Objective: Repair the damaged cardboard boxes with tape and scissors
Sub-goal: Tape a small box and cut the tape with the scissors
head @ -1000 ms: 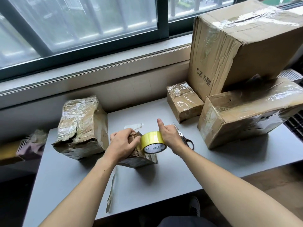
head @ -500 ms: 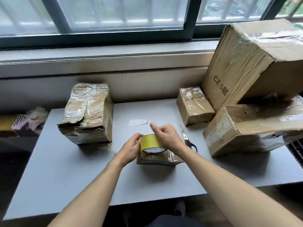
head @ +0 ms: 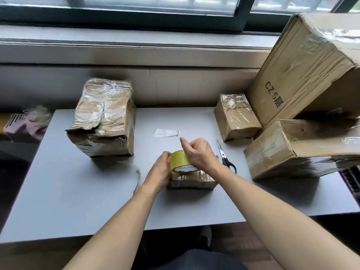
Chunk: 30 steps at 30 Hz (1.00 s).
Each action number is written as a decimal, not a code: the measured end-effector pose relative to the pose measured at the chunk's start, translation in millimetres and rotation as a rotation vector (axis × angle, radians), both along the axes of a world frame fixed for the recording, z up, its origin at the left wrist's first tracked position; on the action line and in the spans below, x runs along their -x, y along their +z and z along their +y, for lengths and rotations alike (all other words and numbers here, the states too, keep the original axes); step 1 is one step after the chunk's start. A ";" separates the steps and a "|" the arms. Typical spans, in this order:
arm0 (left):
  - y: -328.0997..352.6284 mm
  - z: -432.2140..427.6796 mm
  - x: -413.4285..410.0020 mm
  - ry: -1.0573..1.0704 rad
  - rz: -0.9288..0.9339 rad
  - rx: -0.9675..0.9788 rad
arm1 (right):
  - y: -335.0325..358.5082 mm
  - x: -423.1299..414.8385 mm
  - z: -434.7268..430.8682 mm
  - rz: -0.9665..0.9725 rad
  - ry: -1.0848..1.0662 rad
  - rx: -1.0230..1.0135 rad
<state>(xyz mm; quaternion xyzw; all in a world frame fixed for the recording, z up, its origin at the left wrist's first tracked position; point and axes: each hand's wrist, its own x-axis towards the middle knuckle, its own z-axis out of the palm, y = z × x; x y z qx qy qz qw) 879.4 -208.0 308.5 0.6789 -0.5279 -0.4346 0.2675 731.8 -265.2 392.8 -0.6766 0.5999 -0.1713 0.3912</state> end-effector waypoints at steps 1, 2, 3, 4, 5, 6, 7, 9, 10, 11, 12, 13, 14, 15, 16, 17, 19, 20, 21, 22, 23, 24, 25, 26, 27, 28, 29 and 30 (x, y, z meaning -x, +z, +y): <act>0.7 0.1 1.5 0.005 -0.022 0.016 | 3.3 6.5 -1.9 0.080 0.025 0.031; 1.3 0.5 2.4 0.007 -0.045 0.031 | 4.9 16.1 -3.9 0.152 0.032 0.057; 0.8 0.3 3.4 0.010 -0.067 0.031 | 5.9 27.2 -5.7 0.206 0.028 0.081; 0.5 -0.1 4.1 0.008 -0.083 0.033 | 6.4 37.7 -7.3 0.248 0.020 0.099; 0.4 -1.0 4.7 0.005 -0.097 0.022 | 6.8 45.5 -8.1 0.278 0.020 0.111; 0.5 -1.5 4.7 0.002 -0.103 0.012 | 6.7 49.1 -8.4 0.300 0.029 0.117; 2.3 -1.5 4.8 -0.005 -0.116 -0.001 | 6.7 49.4 -8.3 0.319 0.042 0.124; 6.4 -2.7 3.2 -0.030 -0.174 0.015 | 7.2 45.6 -9.0 0.339 0.061 0.132; 8.8 -4.6 2.7 -0.035 -0.225 0.063 | 7.5 44.5 -9.7 0.336 0.066 0.131; 13.0 -8.1 3.8 -0.037 -0.284 0.126 | 7.3 44.6 -10.6 0.329 0.067 0.128; 18.4 -13.4 7.6 -0.037 -0.330 0.197 | 7.2 45.4 -11.1 0.326 0.066 0.125; 24.3 -20.3 14.4 -0.051 -0.365 0.256 | 6.7 46.3 -11.2 0.327 0.060 0.122; 30.1 -27.9 23.3 -0.091 -0.397 0.294 | 6.5 46.8 -10.7 0.329 0.053 0.121; 35.0 -34.6 34.0 -0.142 -0.423 0.312 | 5.8 46.9 -10.3 0.329 0.046 0.123; 36.1 -39.5 44.4 -0.197 -0.442 0.315 | 5.2 47.4 -9.4 0.328 0.037 0.125; 36.1 -42.4 53.5 -0.237 -0.448 0.300 | 4.5 48.8 -8.7 0.321 0.027 0.124; 29.2 -44.1 62.9 -0.241 -0.450 0.250 | 1.9 55.0 -8.5 0.262 -0.010 0.099; 23.2 -44.0 63.8 -0.216 -0.467 0.247 | 0.9 58.9 -8.4 0.201 -0.030 0.071; 17.8 -43.4 62.8 -0.199 -0.492 0.264 | -0.2 62.0 -7.5 0.128 -0.047 0.043; 13.7 -43.2 60.9 -0.193 -0.516 0.294 | -1.4 64.4 -5.6 0.056 -0.068 0.021; 9.6 -44.3 59.1 -0.199 -0.546 0.314 | -4.1 66.3 -3.4 -0.019 -0.106 0.001; 6.4 -45.6 57.7 -0.223 -0.596 0.324 | -8.7 68.5 -0.7 -0.105 -0.173 -0.028; 5.2 -47.0 57.2 -0.258 -0.664 0.319 | -14.7 70.4 1.6 -0.198 -0.267 -0.068; 3.9 -48.1 57.1 -0.299 -0.740 0.312 | -20.0 72.2 4.0 -0.282 -0.366 -0.115; 4.1 -48.8 57.6 -0.334 -0.808 0.295 | -23.8 74.2 6.0 -0.346 -0.449 -0.161; 4.1 -49.0 57.3 -0.356 -0.861 0.280 | -25.8 76.0 7.3 -0.378 -0.497 -0.185; 5.1 -48.0 56.5 -0.361 -0.896 0.272 | -26.0 76.5 7.9 -0.388 -0.505 -0.191; 5.0 -46.2 54.2 -0.353 -0.914 0.271 | -24.6 75.6 7.7 -0.391 -0.485 -0.191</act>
